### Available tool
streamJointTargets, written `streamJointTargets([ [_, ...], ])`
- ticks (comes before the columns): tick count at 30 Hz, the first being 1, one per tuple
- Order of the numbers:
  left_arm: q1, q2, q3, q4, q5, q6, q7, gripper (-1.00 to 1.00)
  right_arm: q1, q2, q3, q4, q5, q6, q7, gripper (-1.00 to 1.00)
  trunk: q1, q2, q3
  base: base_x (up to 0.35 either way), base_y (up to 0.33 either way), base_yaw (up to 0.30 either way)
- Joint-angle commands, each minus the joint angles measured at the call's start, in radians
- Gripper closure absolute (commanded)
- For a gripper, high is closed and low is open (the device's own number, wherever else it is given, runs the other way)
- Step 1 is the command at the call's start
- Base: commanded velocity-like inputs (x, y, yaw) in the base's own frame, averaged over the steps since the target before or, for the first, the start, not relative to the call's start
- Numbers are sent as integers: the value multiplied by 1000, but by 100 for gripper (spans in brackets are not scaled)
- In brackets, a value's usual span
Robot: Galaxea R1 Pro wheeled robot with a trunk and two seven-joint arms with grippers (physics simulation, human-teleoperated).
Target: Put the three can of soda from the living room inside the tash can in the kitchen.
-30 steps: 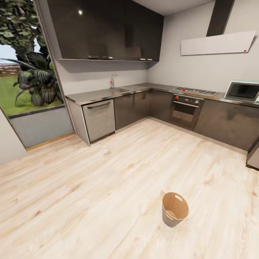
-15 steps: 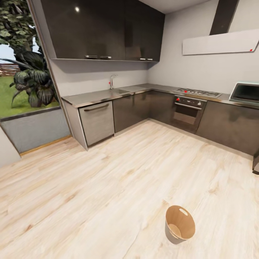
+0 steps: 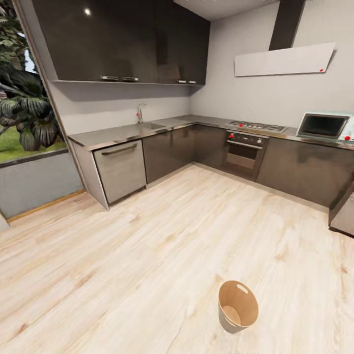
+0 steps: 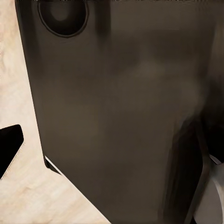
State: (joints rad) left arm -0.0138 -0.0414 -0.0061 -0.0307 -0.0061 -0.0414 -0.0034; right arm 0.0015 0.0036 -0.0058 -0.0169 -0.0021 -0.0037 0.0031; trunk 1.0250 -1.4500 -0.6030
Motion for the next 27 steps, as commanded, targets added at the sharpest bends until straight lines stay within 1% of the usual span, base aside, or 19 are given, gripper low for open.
streamJointTargets([
  [1, 0, 0, 0, 0, 0, 0, 0, -100, 0, 0, 0, 0, 0, 0, 0, -100, 0, 0, 1, 5, 0, -244],
  [15, 0, 0, 0, 0, 0, 0, 0, -100, 0, 1, 0, 0, 1, 1, 0, -100, 0, 0, 10, 9, 0, -223],
  [21, 0, 0, 0, 0, 0, 0, 0, -100, 0, 1, 1, 0, 1, 1, 0, -100, 0, 0, 14, 259, 0, -196],
  [27, 0, 0, 0, 0, 0, 0, -1, -100, 0, 1, 1, 0, 1, 1, 0, -100, 0, 0, 14, 335, 0, -51],
])
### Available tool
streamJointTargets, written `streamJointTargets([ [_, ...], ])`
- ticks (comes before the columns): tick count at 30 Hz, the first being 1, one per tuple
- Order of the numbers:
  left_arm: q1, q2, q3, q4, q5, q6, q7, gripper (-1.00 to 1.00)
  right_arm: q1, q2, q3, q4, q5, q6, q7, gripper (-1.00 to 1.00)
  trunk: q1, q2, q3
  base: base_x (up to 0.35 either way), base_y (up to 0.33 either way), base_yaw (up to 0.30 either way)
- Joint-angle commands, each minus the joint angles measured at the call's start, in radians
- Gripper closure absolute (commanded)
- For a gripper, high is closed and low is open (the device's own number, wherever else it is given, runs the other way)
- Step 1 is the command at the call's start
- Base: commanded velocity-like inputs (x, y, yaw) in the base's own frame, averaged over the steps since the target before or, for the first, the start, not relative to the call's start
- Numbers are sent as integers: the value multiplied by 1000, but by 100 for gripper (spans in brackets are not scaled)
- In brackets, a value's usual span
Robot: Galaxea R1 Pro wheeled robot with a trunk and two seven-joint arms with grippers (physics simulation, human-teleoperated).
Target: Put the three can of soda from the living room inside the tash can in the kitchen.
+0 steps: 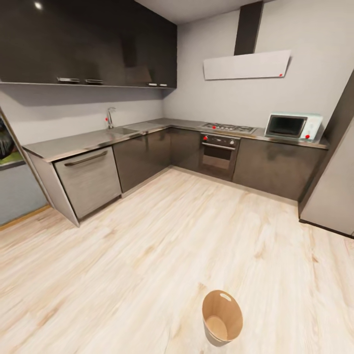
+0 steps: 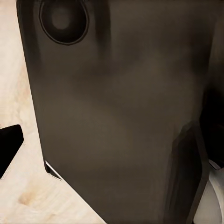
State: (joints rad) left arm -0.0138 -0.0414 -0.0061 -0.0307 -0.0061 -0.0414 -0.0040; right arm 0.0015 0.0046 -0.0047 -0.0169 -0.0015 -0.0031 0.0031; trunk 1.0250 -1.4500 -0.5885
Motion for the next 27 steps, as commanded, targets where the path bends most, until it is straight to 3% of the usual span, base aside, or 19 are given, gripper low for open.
streamJointTargets([
  [1, 0, 0, 0, 0, 0, 0, 0, -100, 0, 0, 0, 0, 0, 0, 0, -100, 0, 0, 0, 341, 0, -18],
  [27, 0, 0, 0, 0, 0, -20, 1, -100, 0, 0, 0, 0, 0, 0, 0, -100, 0, 0, 0, 220, 29, -2],
])
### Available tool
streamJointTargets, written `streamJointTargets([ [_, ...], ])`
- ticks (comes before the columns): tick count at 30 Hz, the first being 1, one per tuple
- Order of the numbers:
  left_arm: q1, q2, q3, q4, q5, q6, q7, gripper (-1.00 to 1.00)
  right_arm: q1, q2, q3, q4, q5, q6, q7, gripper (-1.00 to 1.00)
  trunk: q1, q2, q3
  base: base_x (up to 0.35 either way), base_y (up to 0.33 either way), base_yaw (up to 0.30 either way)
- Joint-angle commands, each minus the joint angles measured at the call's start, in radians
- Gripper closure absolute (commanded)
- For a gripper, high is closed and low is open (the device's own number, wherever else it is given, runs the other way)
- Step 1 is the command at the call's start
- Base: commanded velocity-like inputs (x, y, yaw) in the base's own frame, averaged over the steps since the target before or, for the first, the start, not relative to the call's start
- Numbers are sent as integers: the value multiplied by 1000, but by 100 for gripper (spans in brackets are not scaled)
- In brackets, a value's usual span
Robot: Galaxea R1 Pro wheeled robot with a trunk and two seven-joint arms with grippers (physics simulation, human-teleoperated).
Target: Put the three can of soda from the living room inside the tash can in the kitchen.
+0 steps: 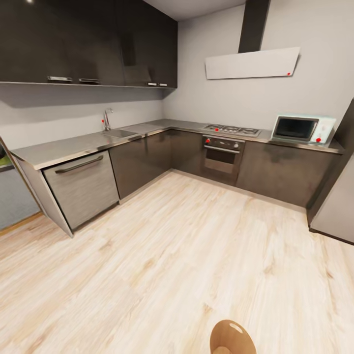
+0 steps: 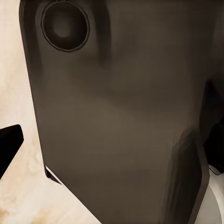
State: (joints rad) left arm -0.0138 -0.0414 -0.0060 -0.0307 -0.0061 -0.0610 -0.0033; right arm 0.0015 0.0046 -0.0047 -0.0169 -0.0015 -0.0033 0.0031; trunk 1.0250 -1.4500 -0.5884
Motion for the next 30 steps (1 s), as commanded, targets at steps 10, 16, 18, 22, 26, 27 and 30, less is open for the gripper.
streamJointTargets([
  [10, 0, 0, 0, 0, 0, -2, 0, -100, 0, 0, 0, 0, 0, 0, 0, -100, 0, 0, 0, 109, 0, 0],
  [16, 0, 0, 0, 0, -1, -15, 0, -100, 0, 0, 0, 0, 0, 0, 0, -100, 0, 0, 0, 44, 0, 0],
  [18, 0, 0, 0, 0, -1, -18, 0, -100, 0, 0, 0, 0, 0, 0, 0, -100, 0, 0, 0, 12, 0, 0],
  [22, 0, 0, 0, 0, -1, -21, 0, -100, 0, 0, 0, 0, 0, 0, 0, -100, 0, 0, 0, 5, 0, 0],
  [26, 0, 0, 0, 0, -1, -22, -1, -100, 0, 0, 0, 0, 0, 0, 0, -100, 0, 0, 0, 44, 0, 0],
  [27, 0, 0, 0, 0, -1, -22, -1, -100, 0, 0, 0, 0, 0, 0, 0, -100, 0, 0, 0, 181, 0, 0],
  [30, 0, 0, 0, 0, -1, -22, 0, -100, 0, 0, 1, 0, 0, 0, 0, -100, 0, 0, 0, 204, 0, 0],
])
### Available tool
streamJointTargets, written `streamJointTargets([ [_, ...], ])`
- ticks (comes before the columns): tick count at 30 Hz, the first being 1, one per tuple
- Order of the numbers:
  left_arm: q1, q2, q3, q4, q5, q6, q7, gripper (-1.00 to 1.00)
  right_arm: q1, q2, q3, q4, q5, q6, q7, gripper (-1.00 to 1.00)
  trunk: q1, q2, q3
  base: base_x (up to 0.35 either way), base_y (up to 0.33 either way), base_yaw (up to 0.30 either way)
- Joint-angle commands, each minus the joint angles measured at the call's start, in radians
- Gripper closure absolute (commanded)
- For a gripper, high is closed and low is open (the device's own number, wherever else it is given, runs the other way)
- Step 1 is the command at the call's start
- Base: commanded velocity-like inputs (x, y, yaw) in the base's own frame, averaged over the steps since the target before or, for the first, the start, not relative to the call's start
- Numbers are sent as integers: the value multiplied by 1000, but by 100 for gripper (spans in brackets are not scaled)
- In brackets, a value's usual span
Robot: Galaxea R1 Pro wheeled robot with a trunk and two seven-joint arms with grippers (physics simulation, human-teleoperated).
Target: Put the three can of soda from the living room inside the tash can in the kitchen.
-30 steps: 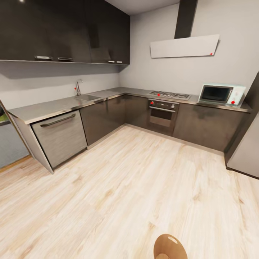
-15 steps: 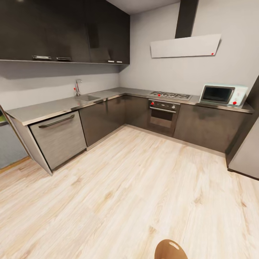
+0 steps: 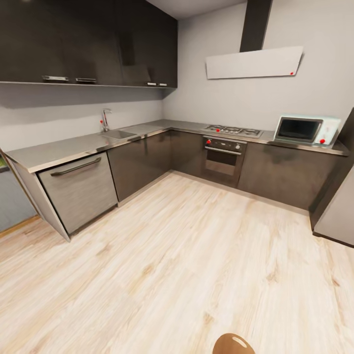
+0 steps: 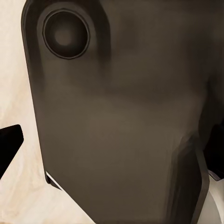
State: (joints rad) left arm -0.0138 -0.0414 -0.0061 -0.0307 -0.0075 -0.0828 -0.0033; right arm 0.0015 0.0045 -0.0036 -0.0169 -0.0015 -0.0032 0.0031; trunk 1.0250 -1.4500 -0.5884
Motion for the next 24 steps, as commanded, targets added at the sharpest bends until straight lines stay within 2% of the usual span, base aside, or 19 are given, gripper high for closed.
streamJointTargets([
  [1, 0, 0, 0, 0, 0, 0, 0, -100, 0, 0, 0, 0, 0, 0, 0, -100, 0, 0, 0, 152, 0, 0],
  [24, 0, 0, 0, 0, 0, 0, 0, -100, 0, -1, 2, -2, 0, -4, 2, -100, 0, 0, 0, 30, 0, 0],
])
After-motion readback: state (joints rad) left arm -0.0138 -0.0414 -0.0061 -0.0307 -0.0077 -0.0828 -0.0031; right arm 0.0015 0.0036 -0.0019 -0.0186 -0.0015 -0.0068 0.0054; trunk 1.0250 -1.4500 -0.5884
